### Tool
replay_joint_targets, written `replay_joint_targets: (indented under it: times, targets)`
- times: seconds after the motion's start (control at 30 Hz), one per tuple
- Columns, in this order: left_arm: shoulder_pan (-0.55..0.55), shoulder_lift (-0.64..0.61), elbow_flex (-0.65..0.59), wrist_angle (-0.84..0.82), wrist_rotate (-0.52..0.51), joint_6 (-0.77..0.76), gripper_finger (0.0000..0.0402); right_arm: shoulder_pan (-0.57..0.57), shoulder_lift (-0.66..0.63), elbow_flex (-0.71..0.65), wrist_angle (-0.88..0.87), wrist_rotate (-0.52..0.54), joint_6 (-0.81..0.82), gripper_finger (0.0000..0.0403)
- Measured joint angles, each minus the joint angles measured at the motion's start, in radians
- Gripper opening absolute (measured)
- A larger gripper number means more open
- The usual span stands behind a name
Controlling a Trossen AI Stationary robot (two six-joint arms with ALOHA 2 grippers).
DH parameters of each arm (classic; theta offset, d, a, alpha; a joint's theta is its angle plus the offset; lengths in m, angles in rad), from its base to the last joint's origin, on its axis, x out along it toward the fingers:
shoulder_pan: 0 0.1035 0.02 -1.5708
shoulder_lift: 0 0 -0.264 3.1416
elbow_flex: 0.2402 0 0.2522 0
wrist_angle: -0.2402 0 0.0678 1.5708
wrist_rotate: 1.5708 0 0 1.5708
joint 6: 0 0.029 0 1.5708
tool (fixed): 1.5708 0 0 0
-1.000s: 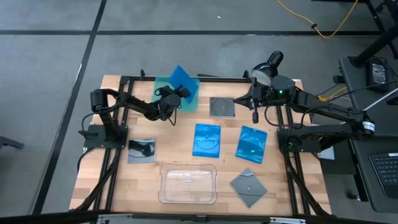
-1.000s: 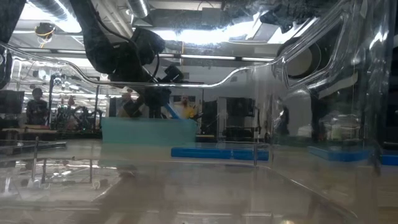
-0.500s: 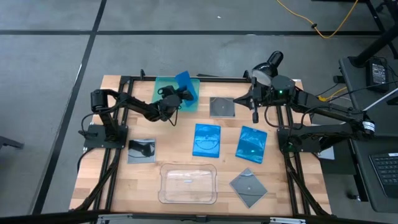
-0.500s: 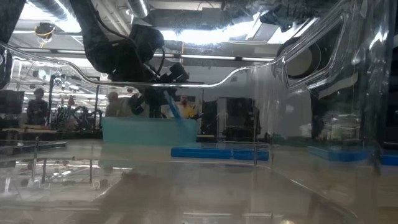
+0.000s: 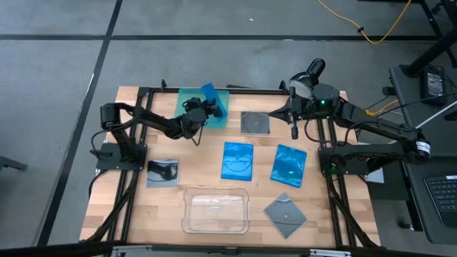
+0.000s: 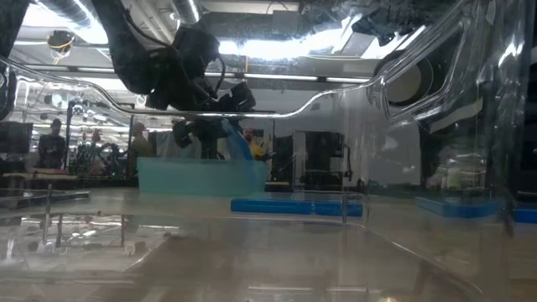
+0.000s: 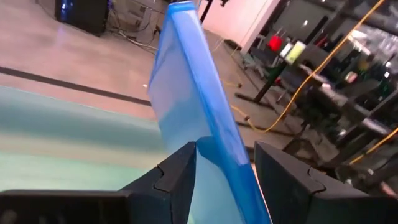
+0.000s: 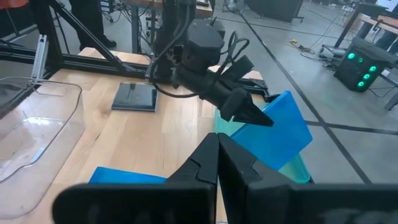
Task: Pick & place jewel cases by type
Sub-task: Put the left blue cd case into the green bin
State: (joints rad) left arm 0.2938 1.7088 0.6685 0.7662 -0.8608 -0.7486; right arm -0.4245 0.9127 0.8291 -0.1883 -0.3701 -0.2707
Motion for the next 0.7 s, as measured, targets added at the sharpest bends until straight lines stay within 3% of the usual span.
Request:
replay_joint_targets:
  times: [0.23, 0.7]
  targets:
    - [-0.006, -0.131, 0.0, -0.343, -0.038, -0.044, 0.0155, -0.018, -0.002, 0.0, -0.004, -0.026, 0.0, 0.001]
    - [-0.065, -0.513, 0.0, -0.91, -0.227, -0.076, 0.0155, -0.018, -0.002, 0.0, -0.013, -0.036, -0.003, 0.001]
